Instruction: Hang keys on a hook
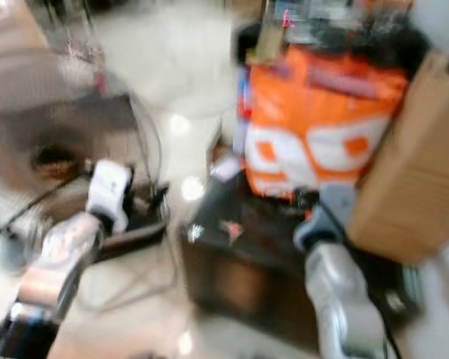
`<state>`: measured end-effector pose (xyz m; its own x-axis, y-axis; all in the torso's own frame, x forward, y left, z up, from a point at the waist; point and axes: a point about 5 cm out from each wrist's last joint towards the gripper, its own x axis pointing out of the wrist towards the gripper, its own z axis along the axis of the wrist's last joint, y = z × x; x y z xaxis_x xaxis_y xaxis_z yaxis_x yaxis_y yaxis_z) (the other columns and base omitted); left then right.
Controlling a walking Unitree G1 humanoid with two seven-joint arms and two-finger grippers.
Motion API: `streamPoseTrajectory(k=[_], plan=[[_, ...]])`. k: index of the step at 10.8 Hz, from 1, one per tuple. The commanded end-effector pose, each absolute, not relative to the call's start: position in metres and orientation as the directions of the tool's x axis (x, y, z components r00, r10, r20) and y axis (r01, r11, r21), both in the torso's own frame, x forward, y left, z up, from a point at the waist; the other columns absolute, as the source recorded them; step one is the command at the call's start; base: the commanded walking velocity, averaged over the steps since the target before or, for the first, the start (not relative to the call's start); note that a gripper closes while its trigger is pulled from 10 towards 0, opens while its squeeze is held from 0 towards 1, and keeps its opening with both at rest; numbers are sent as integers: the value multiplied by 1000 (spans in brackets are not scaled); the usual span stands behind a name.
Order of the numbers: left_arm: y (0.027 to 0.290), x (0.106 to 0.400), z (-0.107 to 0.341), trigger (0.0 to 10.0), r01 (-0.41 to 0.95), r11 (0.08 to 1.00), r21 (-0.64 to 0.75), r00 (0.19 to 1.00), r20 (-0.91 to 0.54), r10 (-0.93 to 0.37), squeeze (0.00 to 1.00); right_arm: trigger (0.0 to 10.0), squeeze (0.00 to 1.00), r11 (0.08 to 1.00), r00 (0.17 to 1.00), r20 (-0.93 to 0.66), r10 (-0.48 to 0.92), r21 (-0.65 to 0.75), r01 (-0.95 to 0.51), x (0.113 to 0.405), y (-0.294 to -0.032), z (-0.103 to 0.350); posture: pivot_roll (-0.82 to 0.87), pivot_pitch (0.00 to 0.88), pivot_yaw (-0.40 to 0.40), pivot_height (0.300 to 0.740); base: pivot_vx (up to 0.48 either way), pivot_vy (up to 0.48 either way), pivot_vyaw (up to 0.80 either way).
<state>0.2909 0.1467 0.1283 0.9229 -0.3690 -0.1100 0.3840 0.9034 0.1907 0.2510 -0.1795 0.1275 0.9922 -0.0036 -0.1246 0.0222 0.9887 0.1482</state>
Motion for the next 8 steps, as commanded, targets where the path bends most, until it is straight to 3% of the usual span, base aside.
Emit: streamPoseTrajectory(k=[1, 5, 7, 8], plan=[[147, 290, 125, 10000, 392, 899, 195, 919, -129, -372, 0, 10000, 0, 989, 992, -128, -11, 146, 30, 249, -181, 126, -37, 0, 22, 740, 0, 0, 0], [146, 292, 126, 10000, 400, 894, 201, 916, -125, -382, 0, 10000, 0, 991, 988, -152, -6, 132, 26, 249, -180, 122, -34, 0, 25, 740, 0, 0, 0], [145, 292, 127, 10000, 407, 891, 203, 913, -124, -389, 0, 10000, 0, 989, 989, -145, -17, 145, 38, 249, -181, 123, -34, 0, 30, 740, 0, 0, -800], [144, 293, 127, 10000, 409, 890, 203, 912, -125, -391, 0, 10000, 0, 989, 989, -147, -18, 145, 40, 248, -181, 122, -34, 0, 34, 740, 0, 0, 0]])
